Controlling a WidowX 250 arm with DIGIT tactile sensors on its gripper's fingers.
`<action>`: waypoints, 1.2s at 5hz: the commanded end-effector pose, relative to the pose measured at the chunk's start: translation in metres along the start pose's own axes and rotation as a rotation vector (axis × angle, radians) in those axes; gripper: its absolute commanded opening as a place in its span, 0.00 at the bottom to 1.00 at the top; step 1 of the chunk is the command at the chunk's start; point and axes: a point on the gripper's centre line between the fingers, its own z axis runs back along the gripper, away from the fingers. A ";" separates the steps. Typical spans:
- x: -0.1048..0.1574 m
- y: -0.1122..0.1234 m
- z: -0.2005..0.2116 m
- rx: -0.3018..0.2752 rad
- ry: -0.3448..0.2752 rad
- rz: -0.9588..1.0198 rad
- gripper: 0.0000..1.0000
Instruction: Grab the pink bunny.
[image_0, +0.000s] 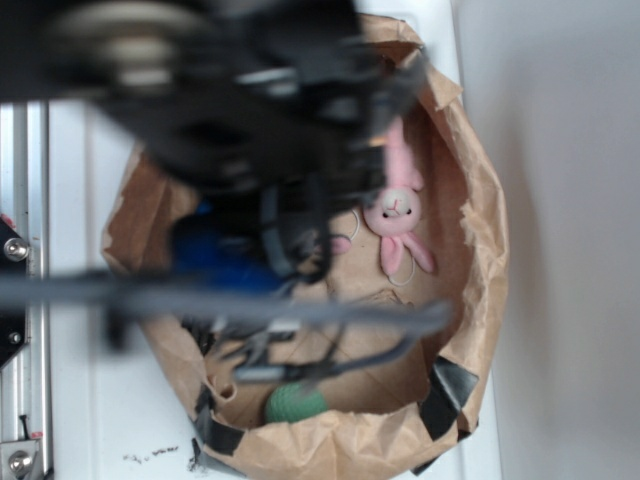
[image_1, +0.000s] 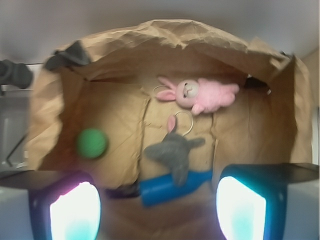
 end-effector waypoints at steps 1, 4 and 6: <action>0.008 0.003 0.016 0.012 -0.052 0.004 1.00; 0.001 0.013 -0.084 0.291 -0.007 0.089 1.00; -0.008 0.013 -0.114 0.292 0.006 0.246 1.00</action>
